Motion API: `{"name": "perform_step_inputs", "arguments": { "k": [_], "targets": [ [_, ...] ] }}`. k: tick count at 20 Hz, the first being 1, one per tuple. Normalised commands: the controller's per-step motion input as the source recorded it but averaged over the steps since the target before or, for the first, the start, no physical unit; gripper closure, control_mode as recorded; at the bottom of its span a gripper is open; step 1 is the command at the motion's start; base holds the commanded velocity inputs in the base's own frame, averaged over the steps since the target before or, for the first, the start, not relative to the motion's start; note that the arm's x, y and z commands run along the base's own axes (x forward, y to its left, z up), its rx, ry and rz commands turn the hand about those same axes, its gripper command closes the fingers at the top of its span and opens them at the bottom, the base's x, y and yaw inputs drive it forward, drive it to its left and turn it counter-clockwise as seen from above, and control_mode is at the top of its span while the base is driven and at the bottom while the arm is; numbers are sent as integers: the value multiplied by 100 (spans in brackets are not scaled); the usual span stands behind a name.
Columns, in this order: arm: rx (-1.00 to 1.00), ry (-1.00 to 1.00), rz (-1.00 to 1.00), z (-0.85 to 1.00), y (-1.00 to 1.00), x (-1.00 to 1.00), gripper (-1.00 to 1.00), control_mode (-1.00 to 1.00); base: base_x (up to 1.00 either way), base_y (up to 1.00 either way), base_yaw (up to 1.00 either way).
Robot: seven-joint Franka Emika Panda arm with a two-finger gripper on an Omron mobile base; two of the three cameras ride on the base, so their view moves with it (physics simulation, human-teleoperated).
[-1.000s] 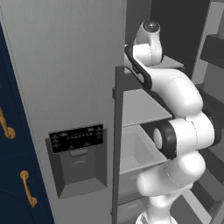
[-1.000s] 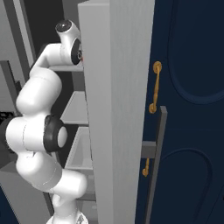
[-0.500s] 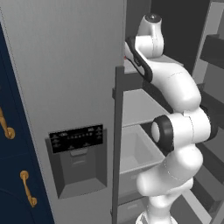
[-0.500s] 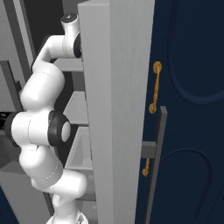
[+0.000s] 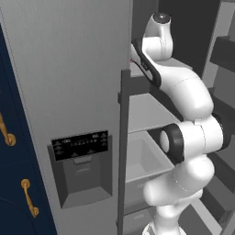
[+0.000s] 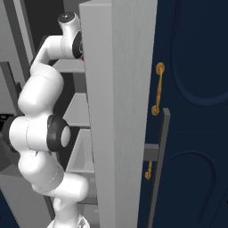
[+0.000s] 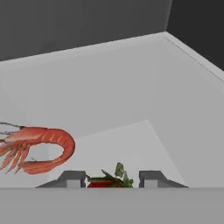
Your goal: Take the strawberry from the fridge and place it on top of the pancake, located on the dining counter.
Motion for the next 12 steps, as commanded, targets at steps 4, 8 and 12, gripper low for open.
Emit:
{"name": "perform_step_inputs", "arguments": {
  "k": [4,8,12],
  "targets": [
    [-12,-37,21,0,-18,-24,100,-100,0,0,0],
    [-2,-21,29,9,-11,-72,100,-100,0,0,0],
    [0,-14,5,14,28,-100,100,-100,0,0,0]
  ]
}}
